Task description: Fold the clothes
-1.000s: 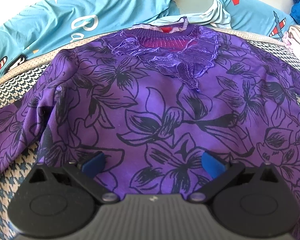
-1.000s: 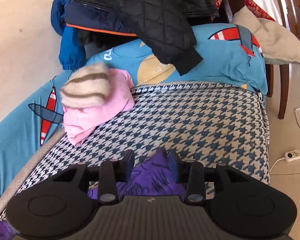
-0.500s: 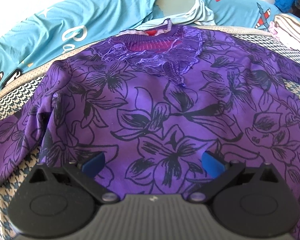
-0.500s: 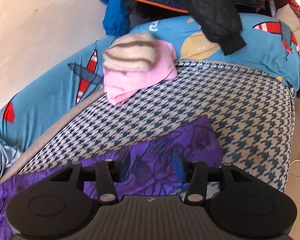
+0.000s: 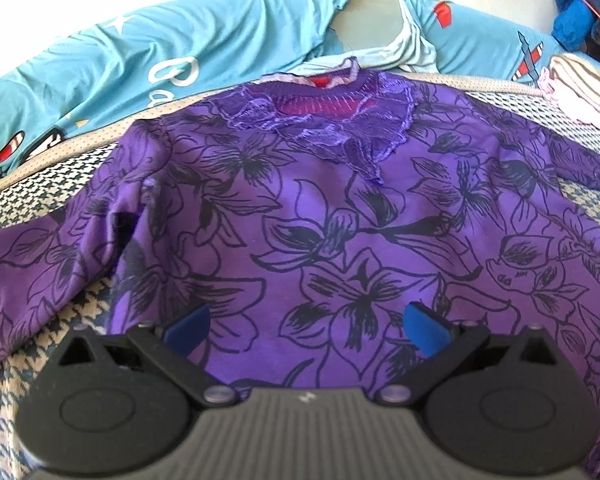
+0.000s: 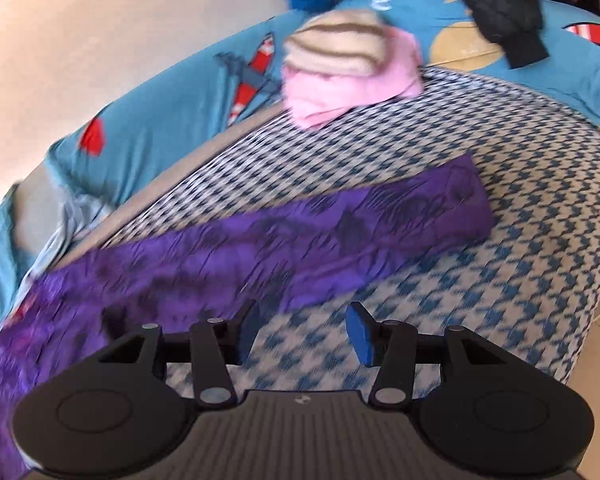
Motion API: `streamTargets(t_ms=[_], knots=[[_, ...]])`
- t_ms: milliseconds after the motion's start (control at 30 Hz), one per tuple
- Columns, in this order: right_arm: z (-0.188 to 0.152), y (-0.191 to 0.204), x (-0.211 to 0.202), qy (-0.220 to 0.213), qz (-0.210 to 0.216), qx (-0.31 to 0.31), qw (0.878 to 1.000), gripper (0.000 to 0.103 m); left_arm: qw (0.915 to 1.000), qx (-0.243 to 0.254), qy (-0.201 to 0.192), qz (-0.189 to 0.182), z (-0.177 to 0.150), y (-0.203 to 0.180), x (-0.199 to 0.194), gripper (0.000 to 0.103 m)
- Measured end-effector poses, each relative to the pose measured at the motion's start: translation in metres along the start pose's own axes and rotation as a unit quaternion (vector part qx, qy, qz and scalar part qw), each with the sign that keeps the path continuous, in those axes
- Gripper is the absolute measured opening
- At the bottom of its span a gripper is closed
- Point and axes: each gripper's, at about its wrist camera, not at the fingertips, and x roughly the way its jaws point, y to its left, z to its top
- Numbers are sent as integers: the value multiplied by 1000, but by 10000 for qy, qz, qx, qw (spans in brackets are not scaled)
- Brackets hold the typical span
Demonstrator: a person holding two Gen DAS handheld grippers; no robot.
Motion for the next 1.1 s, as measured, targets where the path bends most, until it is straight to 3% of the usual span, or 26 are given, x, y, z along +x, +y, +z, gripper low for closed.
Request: streamTargets(t_ms=[233,467,767,1100], knots=[[-36,19,-17,386,445,-474,9971,54,9997,-188,-139,-16,-1,12,-17,103],[-75,27,-39,570,702,-764,9930,55,9987,-478,-124,-142,-18,23,-36,103],[-98,15,-58,567,699,-276,9956,55,9970,-761,-123,-106,-45,30,-61,103],[-126,20,-81,613,1237,-169,9903,56,9954,-887,-224,-284,-67,21,-94,103]])
